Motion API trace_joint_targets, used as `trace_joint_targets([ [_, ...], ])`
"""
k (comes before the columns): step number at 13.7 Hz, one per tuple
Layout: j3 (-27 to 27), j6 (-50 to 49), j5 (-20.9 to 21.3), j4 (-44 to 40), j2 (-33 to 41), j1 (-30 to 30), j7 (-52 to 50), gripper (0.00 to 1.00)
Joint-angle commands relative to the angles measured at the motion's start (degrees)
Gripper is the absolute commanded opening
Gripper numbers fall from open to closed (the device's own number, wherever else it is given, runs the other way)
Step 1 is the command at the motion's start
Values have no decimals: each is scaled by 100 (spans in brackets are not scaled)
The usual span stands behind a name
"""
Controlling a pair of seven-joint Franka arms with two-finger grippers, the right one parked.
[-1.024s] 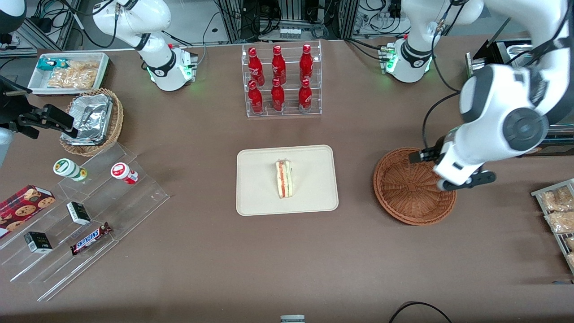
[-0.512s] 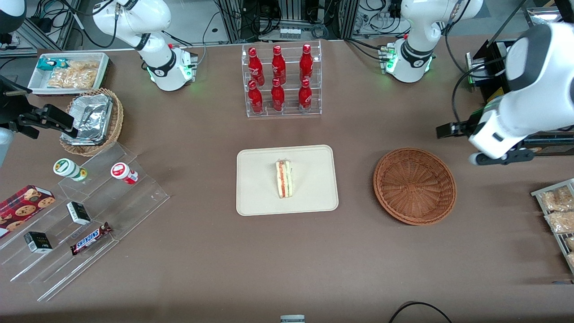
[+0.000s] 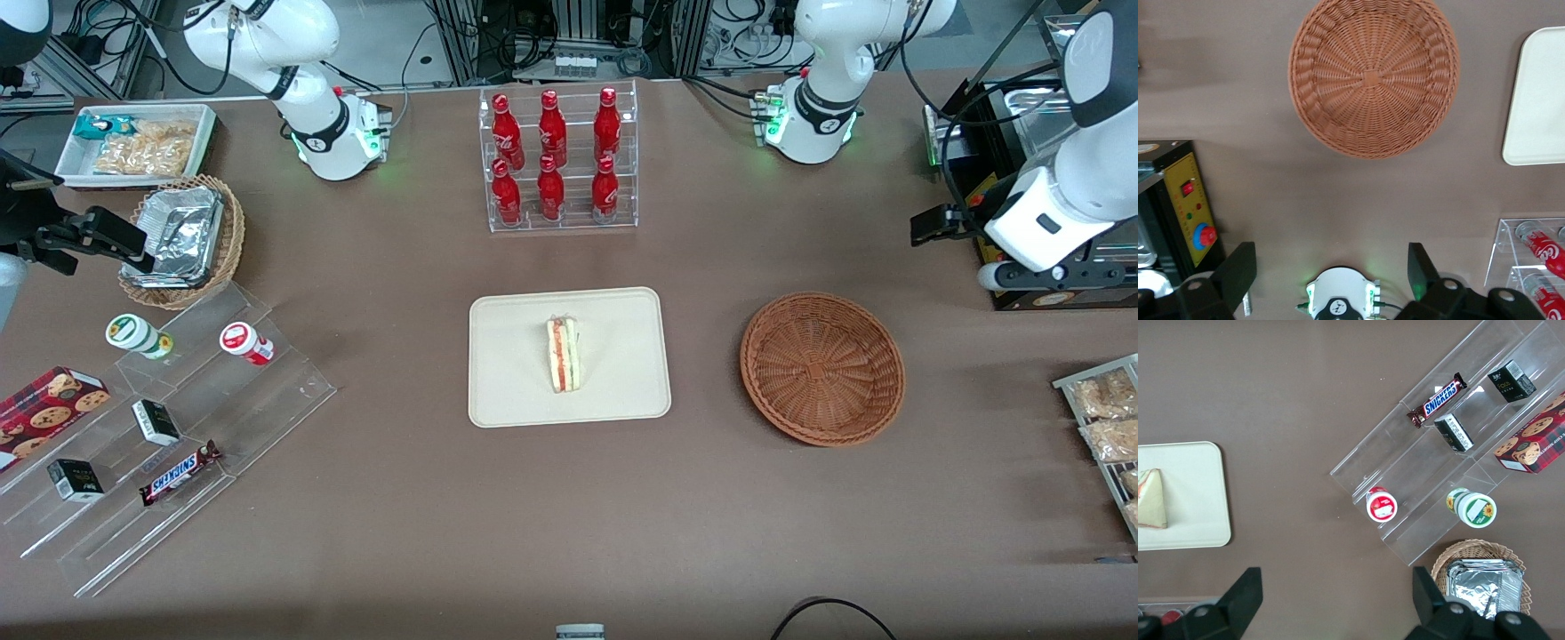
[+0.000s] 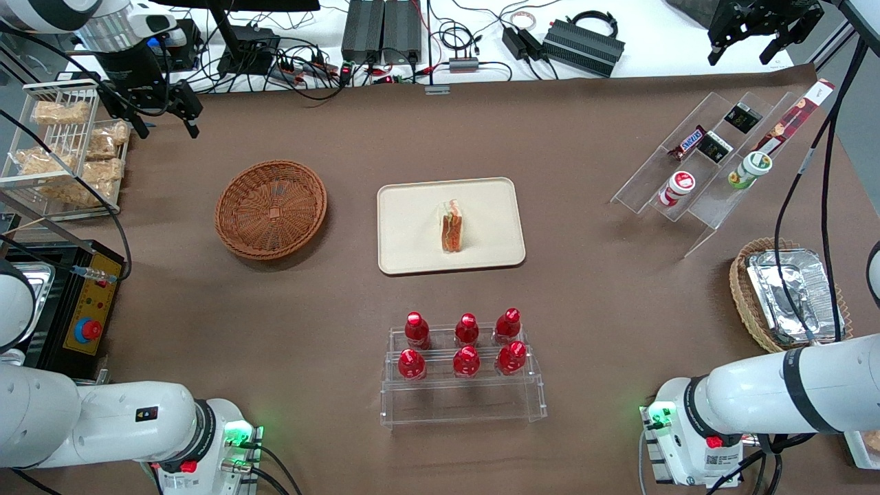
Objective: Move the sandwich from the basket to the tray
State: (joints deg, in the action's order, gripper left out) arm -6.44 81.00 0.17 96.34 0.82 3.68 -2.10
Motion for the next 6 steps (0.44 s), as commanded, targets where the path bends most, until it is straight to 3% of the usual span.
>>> trace_joint_targets([
  [1, 142, -164, 106, -194, 129, 98, 341, 100],
  [6, 407, -23, 9, -291, 138, 89, 474, 100],
])
